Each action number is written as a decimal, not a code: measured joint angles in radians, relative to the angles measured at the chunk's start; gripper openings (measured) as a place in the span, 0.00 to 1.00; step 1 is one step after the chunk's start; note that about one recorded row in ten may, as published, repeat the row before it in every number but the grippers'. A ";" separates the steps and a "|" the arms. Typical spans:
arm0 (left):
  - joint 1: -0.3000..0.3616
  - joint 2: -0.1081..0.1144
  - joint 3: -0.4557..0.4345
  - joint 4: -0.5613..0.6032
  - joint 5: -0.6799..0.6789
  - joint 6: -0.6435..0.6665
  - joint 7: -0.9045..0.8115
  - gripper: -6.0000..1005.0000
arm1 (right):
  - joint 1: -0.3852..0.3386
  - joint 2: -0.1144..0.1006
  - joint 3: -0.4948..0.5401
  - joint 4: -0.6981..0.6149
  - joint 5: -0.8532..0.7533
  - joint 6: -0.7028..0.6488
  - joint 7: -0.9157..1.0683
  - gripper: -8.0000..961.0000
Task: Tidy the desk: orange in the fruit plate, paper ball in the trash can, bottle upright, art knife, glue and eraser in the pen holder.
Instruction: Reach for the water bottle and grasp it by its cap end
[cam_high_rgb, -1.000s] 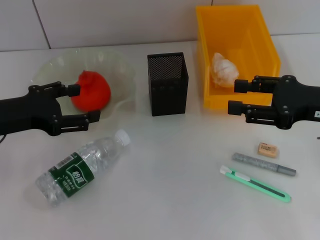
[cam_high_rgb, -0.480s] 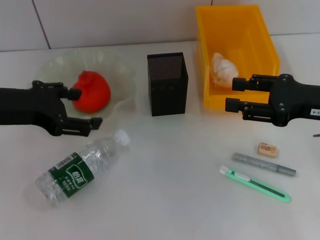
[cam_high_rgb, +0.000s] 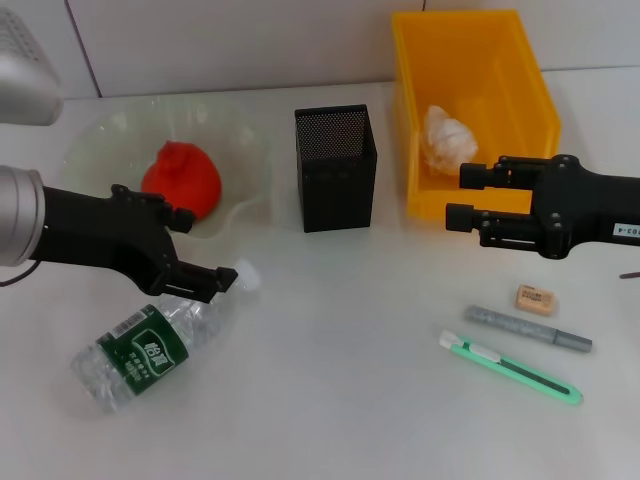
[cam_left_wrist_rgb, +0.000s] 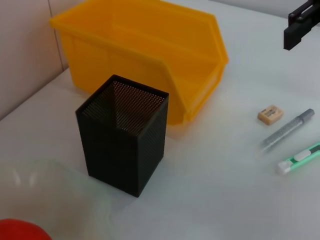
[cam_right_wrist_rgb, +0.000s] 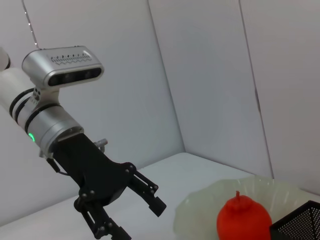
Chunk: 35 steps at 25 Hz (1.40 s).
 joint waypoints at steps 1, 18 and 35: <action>-0.004 0.000 0.007 0.000 0.002 0.001 -0.011 0.86 | 0.000 0.000 0.000 0.002 0.000 0.000 -0.002 0.67; -0.077 -0.004 0.143 -0.026 0.126 -0.092 -0.186 0.86 | -0.004 -0.001 0.001 0.026 -0.002 -0.007 -0.028 0.67; -0.151 -0.008 0.211 -0.129 0.144 -0.115 -0.253 0.86 | 0.002 0.000 0.006 0.046 -0.001 -0.001 -0.043 0.67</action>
